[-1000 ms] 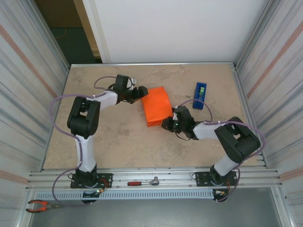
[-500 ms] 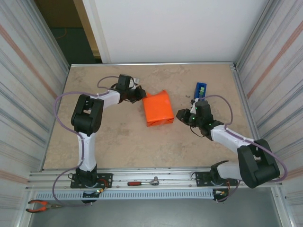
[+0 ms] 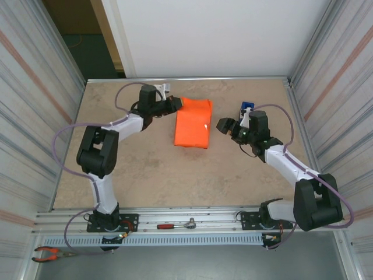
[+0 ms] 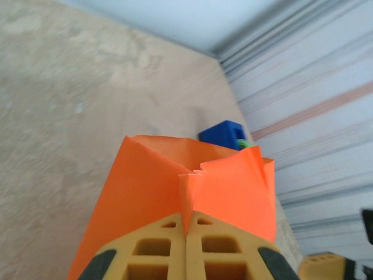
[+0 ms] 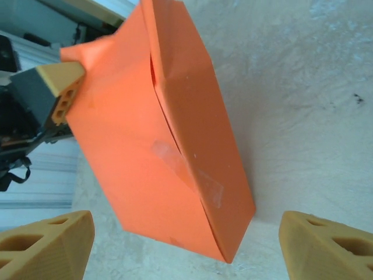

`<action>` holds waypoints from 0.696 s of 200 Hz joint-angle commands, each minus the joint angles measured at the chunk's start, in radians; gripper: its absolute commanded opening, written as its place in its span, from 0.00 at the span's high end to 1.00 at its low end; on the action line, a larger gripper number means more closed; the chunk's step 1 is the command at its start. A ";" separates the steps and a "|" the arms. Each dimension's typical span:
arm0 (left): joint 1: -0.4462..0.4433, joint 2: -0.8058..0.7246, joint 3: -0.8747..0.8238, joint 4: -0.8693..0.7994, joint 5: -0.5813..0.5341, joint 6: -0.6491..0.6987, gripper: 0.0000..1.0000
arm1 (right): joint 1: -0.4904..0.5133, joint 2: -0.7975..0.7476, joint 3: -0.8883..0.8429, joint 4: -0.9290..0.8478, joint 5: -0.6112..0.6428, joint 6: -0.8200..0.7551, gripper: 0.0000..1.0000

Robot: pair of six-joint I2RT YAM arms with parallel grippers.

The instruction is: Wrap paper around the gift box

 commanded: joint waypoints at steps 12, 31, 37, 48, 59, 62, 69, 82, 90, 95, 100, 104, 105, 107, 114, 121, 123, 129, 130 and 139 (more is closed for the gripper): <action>-0.031 -0.104 -0.144 0.229 0.011 0.124 1.00 | 0.002 0.016 0.018 0.061 -0.057 -0.025 0.14; -0.039 -0.136 -0.212 0.282 0.022 0.169 1.00 | 0.012 0.014 -0.001 0.124 -0.076 -0.028 0.10; -0.041 -0.146 -0.235 0.296 0.022 0.184 1.00 | 0.017 0.013 -0.006 0.143 -0.077 -0.031 0.08; -0.046 -0.166 -0.276 0.315 0.015 0.211 1.00 | 0.027 0.009 -0.019 0.178 -0.074 -0.033 0.07; -0.051 -0.179 -0.313 0.347 0.015 0.222 1.00 | 0.043 0.004 -0.024 0.194 -0.051 -0.041 0.06; -0.053 -0.183 -0.321 0.356 0.014 0.223 1.00 | 0.046 0.002 -0.024 0.193 -0.042 -0.044 0.05; -0.056 -0.189 -0.343 0.371 0.014 0.225 1.00 | 0.057 -0.001 -0.024 0.193 -0.023 -0.052 0.05; -0.064 -0.202 -0.371 0.393 0.013 0.231 1.00 | 0.072 -0.005 -0.017 0.172 0.020 -0.063 0.04; -0.072 -0.208 -0.382 0.398 0.013 0.238 1.00 | 0.081 -0.006 -0.012 0.158 0.046 -0.074 0.04; -0.077 -0.211 -0.389 0.398 0.013 0.244 1.00 | 0.086 -0.005 -0.006 0.145 0.059 -0.081 0.04; -0.084 -0.217 -0.395 0.398 0.009 0.249 1.00 | 0.092 -0.006 -0.001 0.134 0.070 -0.087 0.04; -0.088 -0.222 -0.399 0.398 0.006 0.252 1.00 | 0.095 -0.007 0.002 0.123 0.079 -0.093 0.04; -0.088 -0.222 -0.401 0.398 0.005 0.253 1.00 | 0.096 -0.007 0.002 0.122 0.081 -0.094 0.04; -0.091 -0.224 -0.402 0.399 0.004 0.256 1.00 | 0.098 -0.008 0.002 0.117 0.087 -0.097 0.04; -0.098 -0.232 -0.411 0.399 0.002 0.263 1.00 | 0.105 -0.012 0.007 0.104 0.103 -0.103 0.03; -0.104 -0.238 -0.416 0.399 0.004 0.268 1.00 | 0.108 -0.013 0.012 0.090 0.117 -0.107 0.03; -0.105 -0.240 -0.419 0.398 0.004 0.269 1.00 | 0.108 -0.013 0.012 0.088 0.120 -0.108 0.03; -0.111 -0.248 -0.425 0.398 0.001 0.274 1.00 | 0.111 -0.017 0.013 0.080 0.129 -0.110 0.03; -0.111 -0.249 -0.426 0.398 0.002 0.275 1.00 | 0.113 -0.017 0.013 0.079 0.131 -0.111 0.03; -0.116 -0.261 -0.439 0.398 -0.002 0.282 1.00 | 0.119 -0.021 0.015 0.071 0.148 -0.113 0.02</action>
